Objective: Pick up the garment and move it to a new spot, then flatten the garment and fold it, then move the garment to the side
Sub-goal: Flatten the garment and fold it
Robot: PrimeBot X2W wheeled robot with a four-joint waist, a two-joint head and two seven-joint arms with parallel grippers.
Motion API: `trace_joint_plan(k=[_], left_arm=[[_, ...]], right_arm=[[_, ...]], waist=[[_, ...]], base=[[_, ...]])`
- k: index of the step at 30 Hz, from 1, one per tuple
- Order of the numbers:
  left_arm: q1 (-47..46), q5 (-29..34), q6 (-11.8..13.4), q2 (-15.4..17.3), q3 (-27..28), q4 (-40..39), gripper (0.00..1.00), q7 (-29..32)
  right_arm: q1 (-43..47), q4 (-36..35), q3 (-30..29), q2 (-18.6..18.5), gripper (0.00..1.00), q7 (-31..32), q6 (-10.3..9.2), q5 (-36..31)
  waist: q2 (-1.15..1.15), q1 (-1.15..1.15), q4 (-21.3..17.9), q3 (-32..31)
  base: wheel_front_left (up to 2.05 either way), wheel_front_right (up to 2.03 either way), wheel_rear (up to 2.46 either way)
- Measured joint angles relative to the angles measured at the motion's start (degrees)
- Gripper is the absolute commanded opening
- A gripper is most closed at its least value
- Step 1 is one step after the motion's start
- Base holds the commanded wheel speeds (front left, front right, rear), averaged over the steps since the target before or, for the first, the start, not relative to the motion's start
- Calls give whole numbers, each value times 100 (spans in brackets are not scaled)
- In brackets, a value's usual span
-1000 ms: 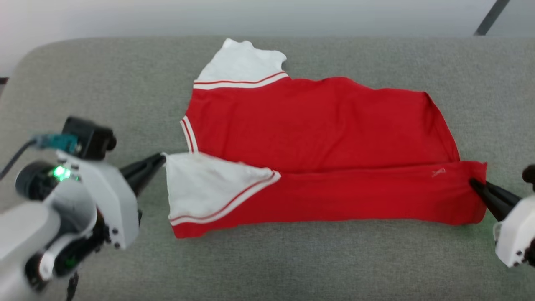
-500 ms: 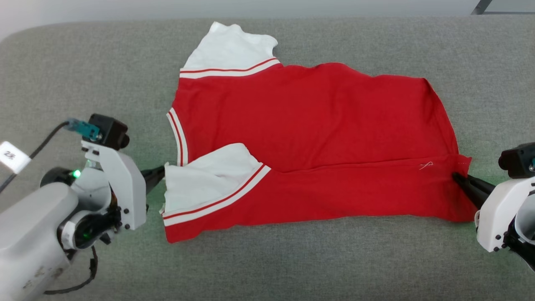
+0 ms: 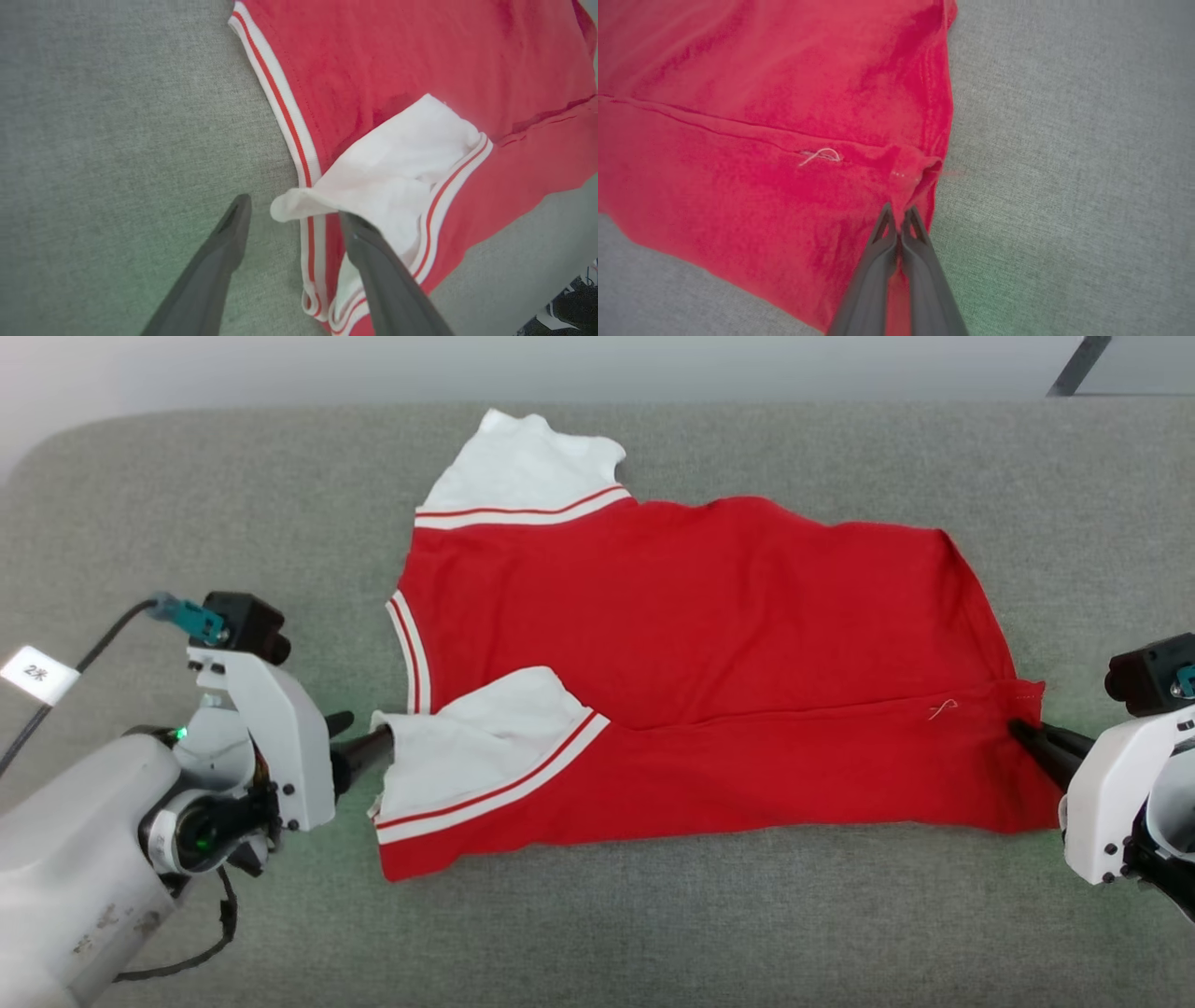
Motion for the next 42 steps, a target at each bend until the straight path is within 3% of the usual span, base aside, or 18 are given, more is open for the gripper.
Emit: trace_joint_plan(k=[1,10,18,25,28,32,42], left_arm=[[0,0,18,7,14,-18,100,-23],[24,43,332,276,83,-645,100,-123],[220,-314,914,427,26,-1260,100,422],[409,-634,1557,498,-218,-1357,100,1163],[476,-689,1722,509,-332,-1326,100,1373],[536,-693,1795,520,-439,-1141,100,1516],[639,-602,1438,357,-463,-219,100,1289]], right_arm=[[-2,-18,2,-11,100,9,0,0],[44,-427,-169,-41,100,55,0,-45],[435,-935,-591,91,100,64,0,-199],[981,-1345,-1137,359,100,198,0,-314],[1239,-1500,-1413,464,100,248,0,-375],[1522,-1715,-1757,636,100,259,0,-491],[1954,-2203,-2288,1051,100,363,0,-646]], waist=[[0,0,4,-32],[0,0,65,-407],[0,0,65,-736],[0,0,-177,-843],[0,0,-305,-840],[0,0,-475,-778],[0,0,-820,-526]], base=[[0,0,0],[0,0,0],[0,0,0],[0,0,0],[0,0,0],[0,0,0],[0,0,0]])
